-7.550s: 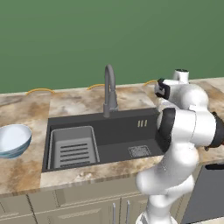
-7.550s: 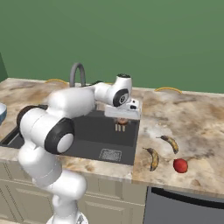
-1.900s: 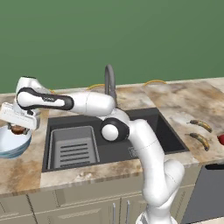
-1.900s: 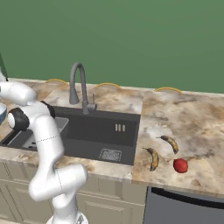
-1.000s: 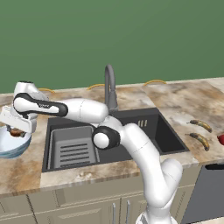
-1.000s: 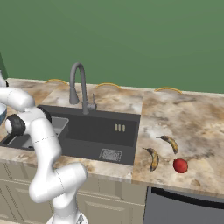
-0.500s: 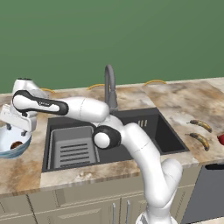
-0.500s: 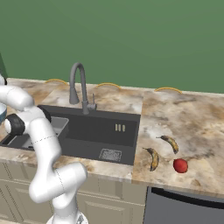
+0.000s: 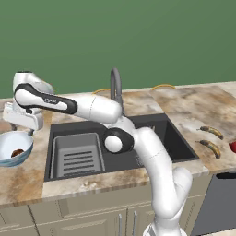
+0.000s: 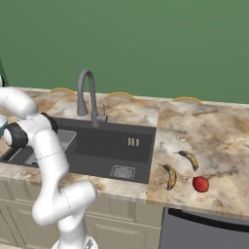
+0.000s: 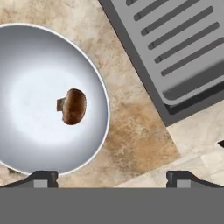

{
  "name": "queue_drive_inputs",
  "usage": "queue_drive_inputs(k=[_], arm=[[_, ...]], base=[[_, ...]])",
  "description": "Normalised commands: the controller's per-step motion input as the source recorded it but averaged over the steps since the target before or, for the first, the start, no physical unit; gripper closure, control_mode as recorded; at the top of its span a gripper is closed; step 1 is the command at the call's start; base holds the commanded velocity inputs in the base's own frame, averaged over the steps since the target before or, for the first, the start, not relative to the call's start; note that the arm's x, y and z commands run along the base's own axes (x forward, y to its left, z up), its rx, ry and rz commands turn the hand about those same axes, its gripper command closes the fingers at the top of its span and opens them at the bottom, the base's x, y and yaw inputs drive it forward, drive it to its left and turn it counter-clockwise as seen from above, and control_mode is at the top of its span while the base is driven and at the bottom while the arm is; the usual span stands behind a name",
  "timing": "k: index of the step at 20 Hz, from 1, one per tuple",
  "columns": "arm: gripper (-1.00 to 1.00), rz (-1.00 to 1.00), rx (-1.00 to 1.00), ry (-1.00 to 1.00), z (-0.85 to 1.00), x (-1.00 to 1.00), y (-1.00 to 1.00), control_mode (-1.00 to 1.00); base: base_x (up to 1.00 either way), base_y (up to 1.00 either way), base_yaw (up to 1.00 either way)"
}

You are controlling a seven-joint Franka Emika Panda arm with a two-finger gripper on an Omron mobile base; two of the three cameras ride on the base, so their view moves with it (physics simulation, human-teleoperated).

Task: There is a mixed pile of frozen fruits and vegetables on the counter. Locate all the frozen vegetables and place the items in a bowl on the counter. Take all the frozen fruits and defrost them in a running sink.

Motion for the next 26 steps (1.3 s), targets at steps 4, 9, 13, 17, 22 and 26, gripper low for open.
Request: queue_drive_inputs(k=[4,9,13,17,22,26], arm=[[-1.0,0.02,0.0,-0.14,0.11,-0.87,-0.99,-1.0],[-1.0,0.01,0.0,-0.07,0.01,-0.92,-0.98,-1.0],[-1.0,0.02,0.03,-0.16,0.0,-0.68,-1.0,-1.0],[-1.0,0.05,0.04,-0.18,0.07,-0.46,-1.0,-1.0],[-1.0,0.11,0.03,-0.12,0.09,-0.07,-0.95,-1.0],[-1.0,0.15,0.0,0.0,-0.03,0.18,-0.83,-1.0]], base=[[0.0,0.0,0.0],[0.0,0.0,0.0],[0.0,0.0,0.0],[0.0,0.0,0.0],[0.0,0.0,0.0],[0.0,0.0,0.0]])
